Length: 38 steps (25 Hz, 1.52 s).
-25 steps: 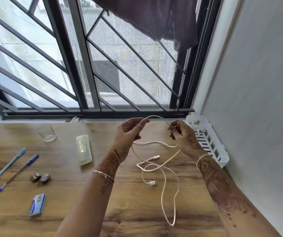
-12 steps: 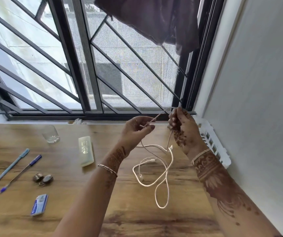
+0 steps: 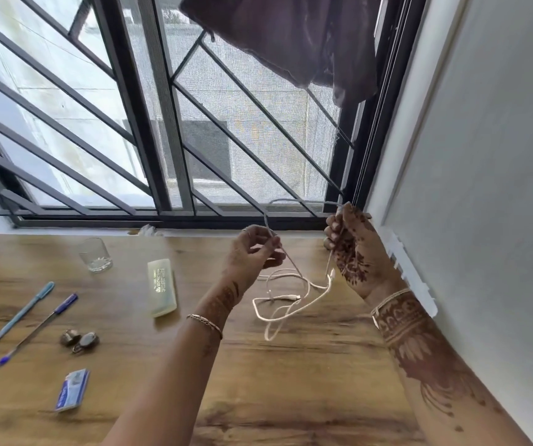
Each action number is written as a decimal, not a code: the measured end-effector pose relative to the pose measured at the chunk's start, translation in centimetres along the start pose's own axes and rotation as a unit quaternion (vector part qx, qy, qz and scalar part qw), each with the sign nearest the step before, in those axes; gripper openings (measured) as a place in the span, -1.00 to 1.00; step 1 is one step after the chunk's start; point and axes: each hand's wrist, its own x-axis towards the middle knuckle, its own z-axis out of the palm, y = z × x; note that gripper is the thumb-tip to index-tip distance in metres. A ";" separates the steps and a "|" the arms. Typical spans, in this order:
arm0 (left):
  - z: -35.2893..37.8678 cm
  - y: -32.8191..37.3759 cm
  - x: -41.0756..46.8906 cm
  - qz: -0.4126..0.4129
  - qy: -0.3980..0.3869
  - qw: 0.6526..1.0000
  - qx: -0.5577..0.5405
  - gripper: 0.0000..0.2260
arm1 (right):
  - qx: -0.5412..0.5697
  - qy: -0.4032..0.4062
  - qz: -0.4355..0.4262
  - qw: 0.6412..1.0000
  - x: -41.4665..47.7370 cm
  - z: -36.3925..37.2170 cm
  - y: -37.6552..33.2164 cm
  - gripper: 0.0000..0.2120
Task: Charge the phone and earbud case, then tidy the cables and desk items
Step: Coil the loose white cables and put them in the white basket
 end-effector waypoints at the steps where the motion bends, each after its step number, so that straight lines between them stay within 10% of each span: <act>1: 0.2 0.7 0.2 0.011 0.006 0.999 -0.037 -0.92 | -0.014 0.001 0.004 1.000 -0.1 -0.3 0.2 -0.74; 13: 1.4 4.4 1.1 0.087 0.040 0.987 -0.131 -0.84 | -0.320 0.060 0.102 0.940 -1.8 -3.4 3.4 -0.81; 19: 0.5 5.2 1.9 0.127 0.079 0.983 -0.102 -0.93 | -0.304 0.103 0.110 0.941 -1.4 -2.7 2.8 -0.76; 25: -0.8 6.7 2.7 0.119 0.089 0.978 -0.146 -0.88 | -0.490 0.117 0.111 0.857 -1.7 -4.1 3.4 -0.89; 30: -0.4 6.0 2.1 0.067 0.070 0.987 -0.132 -0.93 | -0.356 0.180 0.156 0.904 -1.6 -3.4 3.4 -0.84; 38: 0.5 5.1 1.5 0.022 0.049 0.989 -0.135 -0.92 | -0.461 0.117 0.183 0.861 -1.7 -3.3 3.5 -0.80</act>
